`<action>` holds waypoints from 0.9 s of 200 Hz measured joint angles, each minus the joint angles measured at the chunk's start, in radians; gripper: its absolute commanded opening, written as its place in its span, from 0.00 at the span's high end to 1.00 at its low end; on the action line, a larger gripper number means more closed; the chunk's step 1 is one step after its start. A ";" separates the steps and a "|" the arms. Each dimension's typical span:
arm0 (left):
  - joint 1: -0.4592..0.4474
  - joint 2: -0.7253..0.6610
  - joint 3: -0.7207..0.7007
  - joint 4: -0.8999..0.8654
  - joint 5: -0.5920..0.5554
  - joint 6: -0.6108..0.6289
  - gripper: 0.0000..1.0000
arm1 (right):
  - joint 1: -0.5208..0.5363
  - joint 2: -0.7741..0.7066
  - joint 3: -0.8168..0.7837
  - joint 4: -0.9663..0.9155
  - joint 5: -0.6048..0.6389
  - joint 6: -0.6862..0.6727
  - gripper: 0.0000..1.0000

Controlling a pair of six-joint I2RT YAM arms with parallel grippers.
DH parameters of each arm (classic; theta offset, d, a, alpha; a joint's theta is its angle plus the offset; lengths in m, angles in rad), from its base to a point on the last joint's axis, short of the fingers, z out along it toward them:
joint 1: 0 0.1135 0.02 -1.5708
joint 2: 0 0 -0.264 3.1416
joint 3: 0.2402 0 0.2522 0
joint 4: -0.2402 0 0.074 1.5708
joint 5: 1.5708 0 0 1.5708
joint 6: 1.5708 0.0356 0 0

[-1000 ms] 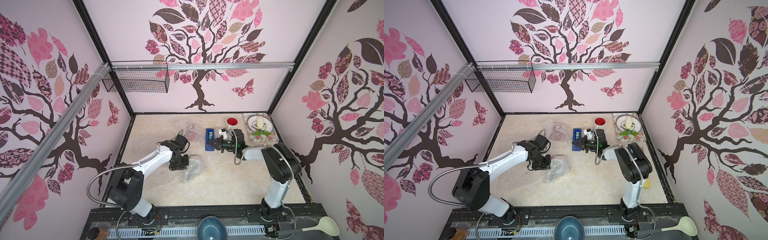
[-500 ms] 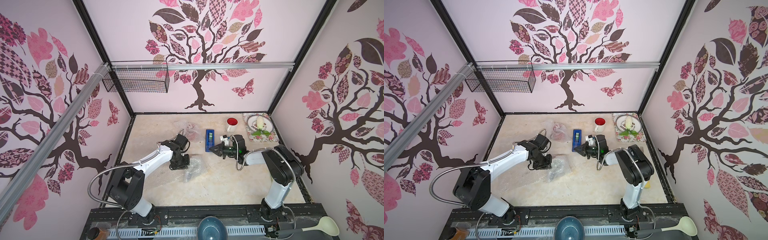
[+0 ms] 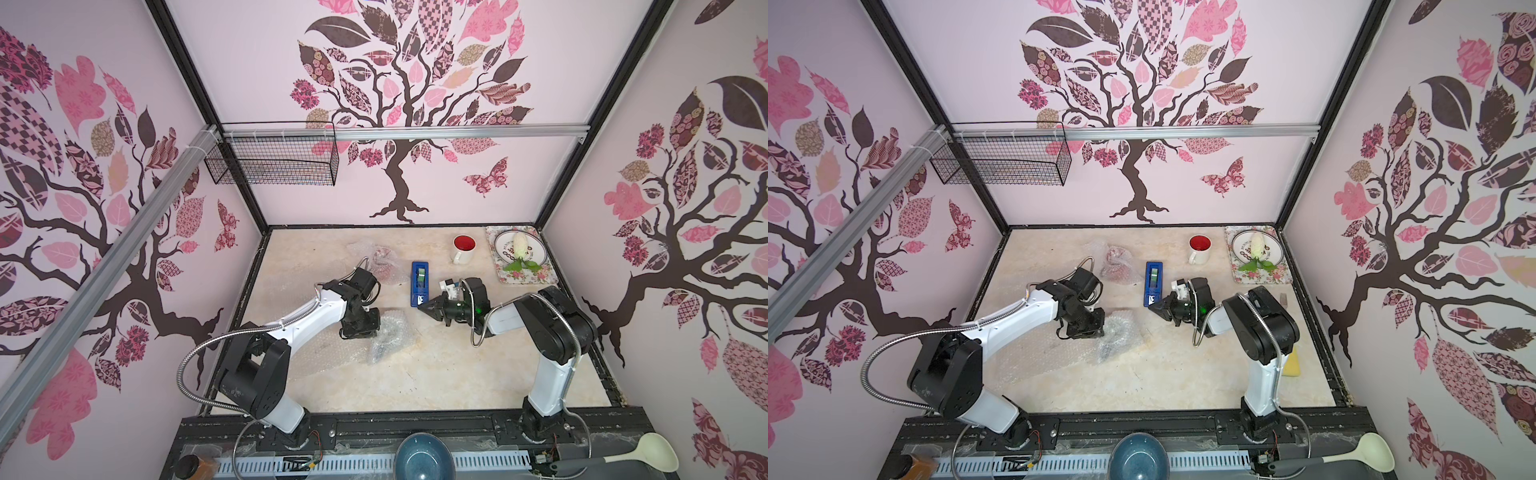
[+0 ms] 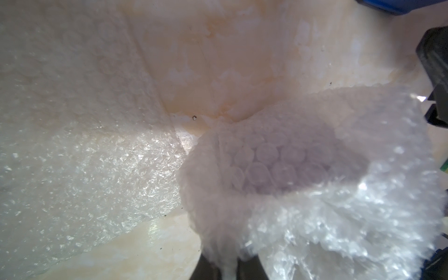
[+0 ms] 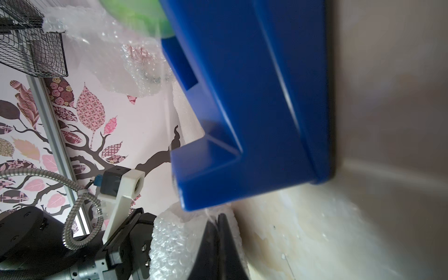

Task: Wrap mugs in bubble wrap
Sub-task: Tear off the tape using the Tape Cutter.

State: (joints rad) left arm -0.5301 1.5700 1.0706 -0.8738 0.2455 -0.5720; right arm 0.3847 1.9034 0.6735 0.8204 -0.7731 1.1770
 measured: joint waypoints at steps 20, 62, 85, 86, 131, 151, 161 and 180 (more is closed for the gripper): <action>0.000 0.000 0.000 0.000 0.000 0.000 1.00 | 0.000 0.029 0.003 0.035 0.012 -0.003 1.00; 0.000 0.000 0.000 0.000 -0.001 0.000 1.00 | 0.000 0.054 0.014 0.048 0.056 -0.026 1.00; 0.000 0.001 0.001 -0.001 -0.002 0.000 1.00 | 0.003 0.054 0.017 0.040 0.087 -0.034 1.00; 0.000 0.001 0.001 -0.001 -0.002 0.000 1.00 | 0.004 0.054 0.018 0.039 0.090 -0.036 1.00; -0.001 0.005 0.007 -0.003 -0.006 0.000 1.00 | 0.033 0.066 0.011 -0.042 0.170 -0.059 1.00; -0.002 0.006 0.008 -0.005 -0.008 0.000 1.00 | 0.038 0.062 0.007 -0.039 0.182 -0.057 1.00; -0.004 0.006 0.010 -0.008 -0.011 0.000 1.00 | 0.038 0.051 -0.015 -0.015 0.183 -0.043 1.00; -0.008 0.006 0.013 -0.011 -0.017 0.000 1.00 | 0.039 -0.006 -0.086 -0.004 0.178 -0.007 1.00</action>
State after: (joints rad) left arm -0.5377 1.5761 1.0836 -0.8852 0.2283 -0.5716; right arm 0.4232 1.8973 0.5877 0.8165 -0.5953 1.1702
